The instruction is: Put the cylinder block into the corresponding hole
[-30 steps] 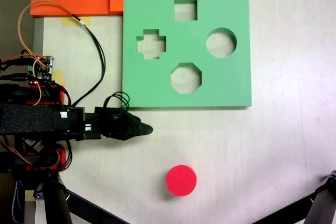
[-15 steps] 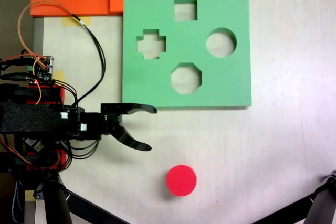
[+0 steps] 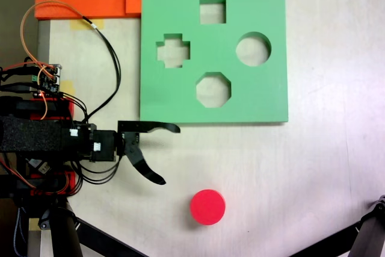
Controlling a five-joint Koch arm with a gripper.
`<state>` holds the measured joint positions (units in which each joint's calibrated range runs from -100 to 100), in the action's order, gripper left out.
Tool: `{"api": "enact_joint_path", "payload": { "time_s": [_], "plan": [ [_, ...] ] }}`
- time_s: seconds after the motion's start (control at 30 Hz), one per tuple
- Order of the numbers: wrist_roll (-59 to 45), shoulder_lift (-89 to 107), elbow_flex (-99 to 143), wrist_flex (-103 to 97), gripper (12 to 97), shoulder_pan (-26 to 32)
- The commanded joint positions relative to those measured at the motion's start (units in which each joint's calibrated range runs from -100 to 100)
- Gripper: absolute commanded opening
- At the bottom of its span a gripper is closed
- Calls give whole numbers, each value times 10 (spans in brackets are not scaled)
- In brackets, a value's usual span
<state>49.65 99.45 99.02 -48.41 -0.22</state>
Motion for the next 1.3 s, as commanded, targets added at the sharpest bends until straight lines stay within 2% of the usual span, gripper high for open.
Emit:
{"api": "enact_joint_path", "payload": {
  "time_s": [0.0, 0.1, 0.33, 0.73, 1.13, 1.27],
  "plan": [
    [-7, 5, 10, -37, 762, -1],
    [-14, -34, 10, -125, 788, -13],
    [-16, -444, -2, -361, 789, -46],
    [-15, -725, -183, -393, 788, -76],
    [-15, -918, -322, -397, 781, -105],
    [-15, -962, -359, -397, 747, -114]
  ]
}}
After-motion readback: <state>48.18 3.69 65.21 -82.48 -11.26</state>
